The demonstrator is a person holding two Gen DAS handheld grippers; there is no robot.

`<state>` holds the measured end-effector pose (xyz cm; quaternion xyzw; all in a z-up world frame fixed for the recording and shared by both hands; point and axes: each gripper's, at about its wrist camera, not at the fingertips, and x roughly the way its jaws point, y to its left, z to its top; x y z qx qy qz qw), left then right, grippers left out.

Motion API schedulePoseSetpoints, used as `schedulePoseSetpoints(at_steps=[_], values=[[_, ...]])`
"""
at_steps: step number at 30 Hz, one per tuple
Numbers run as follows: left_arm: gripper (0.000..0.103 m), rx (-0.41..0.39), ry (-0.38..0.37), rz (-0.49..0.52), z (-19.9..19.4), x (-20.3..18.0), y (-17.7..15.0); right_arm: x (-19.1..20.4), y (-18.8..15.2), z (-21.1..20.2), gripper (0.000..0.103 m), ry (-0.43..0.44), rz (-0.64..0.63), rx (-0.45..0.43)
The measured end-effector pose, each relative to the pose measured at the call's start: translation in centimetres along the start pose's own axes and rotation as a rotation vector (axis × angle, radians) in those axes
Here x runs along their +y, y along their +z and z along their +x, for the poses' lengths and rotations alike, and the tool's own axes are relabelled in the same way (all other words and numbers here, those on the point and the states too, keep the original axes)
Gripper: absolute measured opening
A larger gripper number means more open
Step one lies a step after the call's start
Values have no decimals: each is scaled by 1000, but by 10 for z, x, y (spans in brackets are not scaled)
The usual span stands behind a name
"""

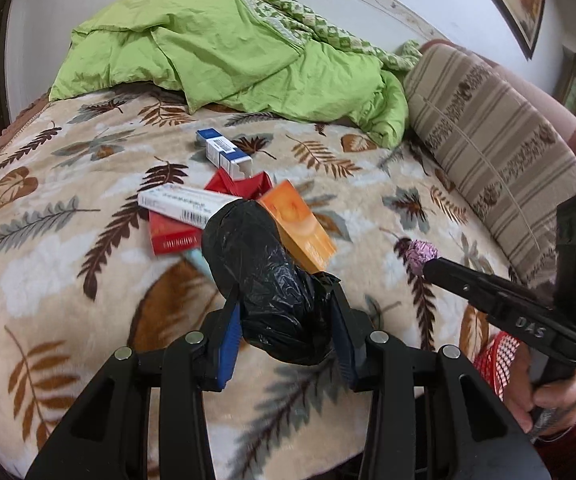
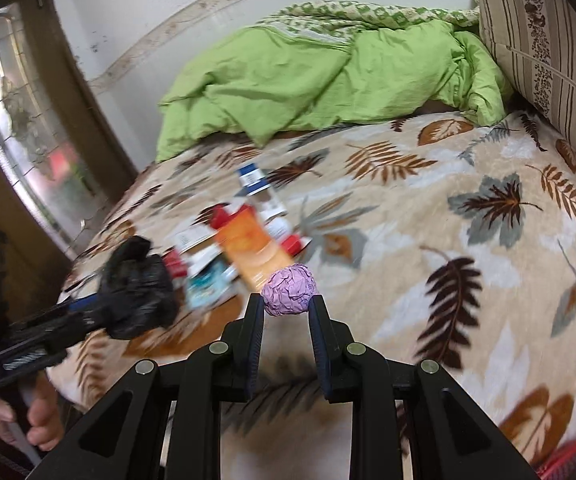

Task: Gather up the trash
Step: 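Lift the black bag with the left gripper while the right gripper holds the pink ball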

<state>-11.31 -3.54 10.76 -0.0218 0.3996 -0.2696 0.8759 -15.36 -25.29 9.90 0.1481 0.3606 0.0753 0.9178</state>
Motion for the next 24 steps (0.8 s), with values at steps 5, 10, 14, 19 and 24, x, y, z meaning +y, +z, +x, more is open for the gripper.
schedulePoseSetpoints(at_steps=[5,10,14,19,24], values=[[39,-9,42,34,-12,-13,-17,12,-17,-23,24,26,5,-1],[39,-17,80,69,-20,-24,-28,20,-33,-37,24,31,3,9],[39,-28,96,81,-28,-29,-32,23,-41,-46,24,25,2,8],[39,-40,117,92,-35,-33,-35,24,-44,-55,24,19,7,-2],[39,-49,128,102,-41,-37,-38,28,-45,-63,24,17,7,-14]])
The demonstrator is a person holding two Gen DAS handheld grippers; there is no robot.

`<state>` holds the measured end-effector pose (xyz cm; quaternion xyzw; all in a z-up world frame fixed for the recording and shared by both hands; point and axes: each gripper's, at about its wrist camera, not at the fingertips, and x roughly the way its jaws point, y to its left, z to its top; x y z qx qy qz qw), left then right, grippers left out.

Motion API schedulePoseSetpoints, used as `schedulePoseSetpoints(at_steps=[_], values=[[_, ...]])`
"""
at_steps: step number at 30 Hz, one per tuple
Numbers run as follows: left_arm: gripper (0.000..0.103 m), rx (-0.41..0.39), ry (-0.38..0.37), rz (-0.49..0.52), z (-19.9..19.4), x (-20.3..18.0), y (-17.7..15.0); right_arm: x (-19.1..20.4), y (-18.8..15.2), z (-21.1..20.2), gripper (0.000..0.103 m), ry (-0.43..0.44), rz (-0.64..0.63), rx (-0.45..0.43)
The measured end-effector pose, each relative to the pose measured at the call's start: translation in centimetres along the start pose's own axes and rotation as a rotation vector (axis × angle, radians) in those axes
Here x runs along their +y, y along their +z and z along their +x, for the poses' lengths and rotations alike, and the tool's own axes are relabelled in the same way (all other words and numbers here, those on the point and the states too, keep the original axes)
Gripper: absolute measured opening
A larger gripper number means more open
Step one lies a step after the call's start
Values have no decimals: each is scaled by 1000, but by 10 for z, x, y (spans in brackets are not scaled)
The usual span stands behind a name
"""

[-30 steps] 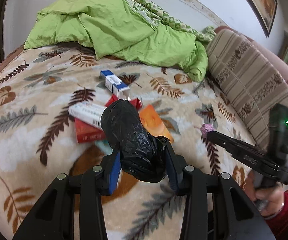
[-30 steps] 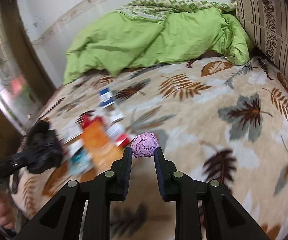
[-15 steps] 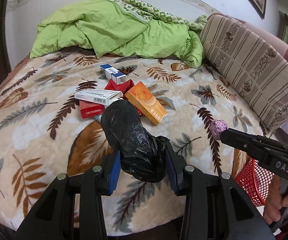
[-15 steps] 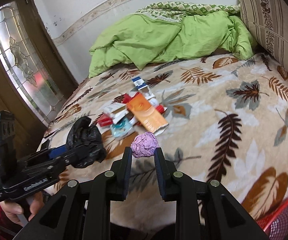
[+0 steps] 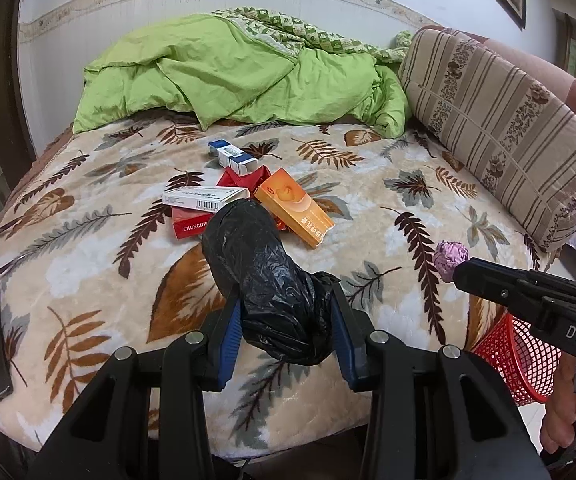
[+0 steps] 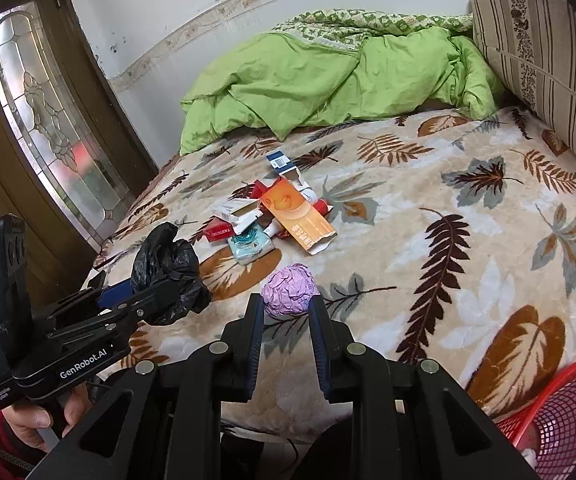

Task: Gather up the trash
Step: 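Lift the black bag with the left gripper while the right gripper holds the pink ball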

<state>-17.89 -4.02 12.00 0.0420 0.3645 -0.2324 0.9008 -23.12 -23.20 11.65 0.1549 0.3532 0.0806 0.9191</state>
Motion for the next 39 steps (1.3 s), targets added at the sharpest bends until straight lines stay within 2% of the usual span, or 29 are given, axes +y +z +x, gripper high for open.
schedulePoseSetpoints(at_steps=[39], values=[[39,-19,-6,34,-14,-20,-1,0,-4,-22,24,-1,32,-33]])
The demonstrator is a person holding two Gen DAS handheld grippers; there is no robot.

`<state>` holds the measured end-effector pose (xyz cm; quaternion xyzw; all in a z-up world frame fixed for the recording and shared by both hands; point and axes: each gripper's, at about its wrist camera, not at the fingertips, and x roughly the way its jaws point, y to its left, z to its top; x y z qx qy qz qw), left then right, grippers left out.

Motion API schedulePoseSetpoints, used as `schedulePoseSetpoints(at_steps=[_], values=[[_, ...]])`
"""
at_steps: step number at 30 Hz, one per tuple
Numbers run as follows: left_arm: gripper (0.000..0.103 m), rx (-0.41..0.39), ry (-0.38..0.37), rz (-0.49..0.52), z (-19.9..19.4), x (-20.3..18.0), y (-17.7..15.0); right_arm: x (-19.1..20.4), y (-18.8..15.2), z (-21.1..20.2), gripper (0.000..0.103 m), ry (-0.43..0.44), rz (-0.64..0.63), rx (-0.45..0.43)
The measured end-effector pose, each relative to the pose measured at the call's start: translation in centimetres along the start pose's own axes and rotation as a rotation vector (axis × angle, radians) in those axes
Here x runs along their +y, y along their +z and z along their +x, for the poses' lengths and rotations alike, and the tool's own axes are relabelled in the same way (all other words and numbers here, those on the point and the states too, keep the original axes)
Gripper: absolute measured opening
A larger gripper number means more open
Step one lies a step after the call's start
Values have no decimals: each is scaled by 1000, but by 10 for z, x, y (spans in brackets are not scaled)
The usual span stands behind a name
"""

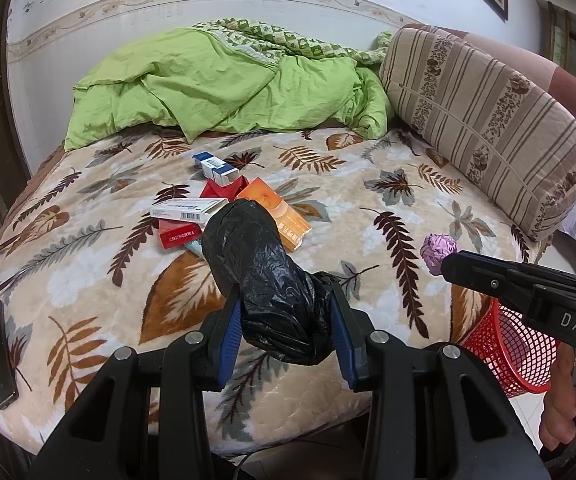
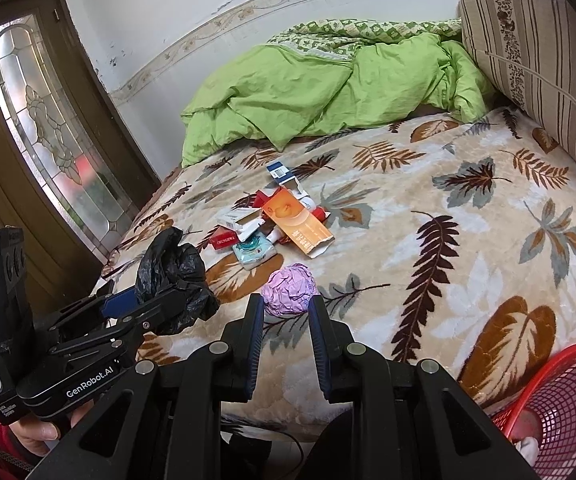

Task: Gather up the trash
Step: 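Lift the black bag with the left gripper while the right gripper holds the pink ball, then move both grippers over the red basket and release the bag and ball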

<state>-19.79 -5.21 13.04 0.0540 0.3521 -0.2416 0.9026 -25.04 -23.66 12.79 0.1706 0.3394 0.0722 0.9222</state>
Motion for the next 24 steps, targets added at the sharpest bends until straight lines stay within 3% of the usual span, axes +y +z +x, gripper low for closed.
schedulePoseSetpoints(at_steps=[18,24], values=[[39,5,-25,33,0,-18,3,-14,-1,-12,24,-19,38,-20],[39,18,-81,56,2,-32,6,-27,-2,-26,24,-45,66,-37]])
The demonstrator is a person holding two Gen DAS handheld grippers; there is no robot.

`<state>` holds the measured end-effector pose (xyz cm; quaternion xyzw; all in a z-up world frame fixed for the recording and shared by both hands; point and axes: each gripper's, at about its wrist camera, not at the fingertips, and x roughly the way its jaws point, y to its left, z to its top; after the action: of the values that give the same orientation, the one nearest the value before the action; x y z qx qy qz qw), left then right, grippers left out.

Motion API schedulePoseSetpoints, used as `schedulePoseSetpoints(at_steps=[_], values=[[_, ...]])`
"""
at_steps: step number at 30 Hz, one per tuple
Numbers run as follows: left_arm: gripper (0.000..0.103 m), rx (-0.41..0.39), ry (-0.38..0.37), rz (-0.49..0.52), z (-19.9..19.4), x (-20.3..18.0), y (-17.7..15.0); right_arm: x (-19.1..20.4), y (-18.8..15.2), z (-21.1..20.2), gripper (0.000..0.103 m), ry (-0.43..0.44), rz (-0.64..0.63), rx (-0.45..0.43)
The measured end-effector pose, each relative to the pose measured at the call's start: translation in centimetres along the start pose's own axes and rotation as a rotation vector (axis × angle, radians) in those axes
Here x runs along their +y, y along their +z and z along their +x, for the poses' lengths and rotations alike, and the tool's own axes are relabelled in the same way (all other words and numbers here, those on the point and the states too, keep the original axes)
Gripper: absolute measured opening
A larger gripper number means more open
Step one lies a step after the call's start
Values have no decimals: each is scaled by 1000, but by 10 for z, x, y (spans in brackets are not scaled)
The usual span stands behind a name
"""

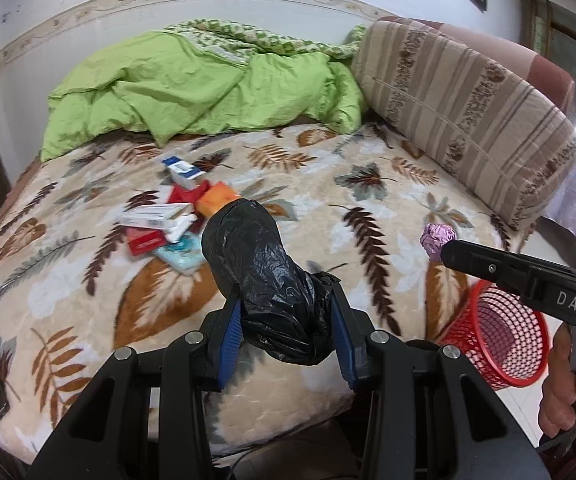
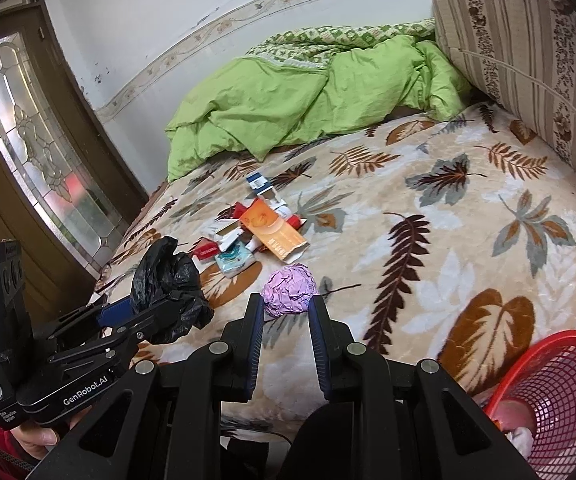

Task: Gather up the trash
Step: 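Move both grippers over the red basket and release the bag and ball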

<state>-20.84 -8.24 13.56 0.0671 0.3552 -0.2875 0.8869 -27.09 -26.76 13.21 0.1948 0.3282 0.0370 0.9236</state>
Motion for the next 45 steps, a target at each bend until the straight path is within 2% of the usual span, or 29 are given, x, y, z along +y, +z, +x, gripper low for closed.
schedulePoseSetpoints(at_steps=[3,8,13,20,25,27,28,29,32,39,45], values=[[39,7,-64,33,3,-15,4,-14,0,-13,24,-30,26,-13],[39,48,-228,104,14,-57,14,-59,-11,-48,24,-118,127,-37],[39,138,-393,153,39,-109,20,-115,-31,-95,24,-239,266,-73],[40,236,-541,266,60,-189,16,-168,-56,-138,24,-338,400,-101],[41,284,-579,355,69,-232,4,-185,-65,-145,26,-357,454,-95],[46,293,-576,365,74,-242,1,-190,-67,-148,26,-360,475,-91],[53,298,-574,361,76,-243,0,-191,-68,-148,28,-361,480,-89],[54,298,-573,350,78,-243,1,-193,-68,-149,32,-363,486,-86],[54,304,-574,323,82,-238,4,-196,-70,-154,40,-377,493,-95],[57,260,-546,277,71,-214,13,-192,-62,-152,40,-368,471,-106],[59,205,-468,205,60,-170,20,-175,-49,-133,41,-327,424,-89]])
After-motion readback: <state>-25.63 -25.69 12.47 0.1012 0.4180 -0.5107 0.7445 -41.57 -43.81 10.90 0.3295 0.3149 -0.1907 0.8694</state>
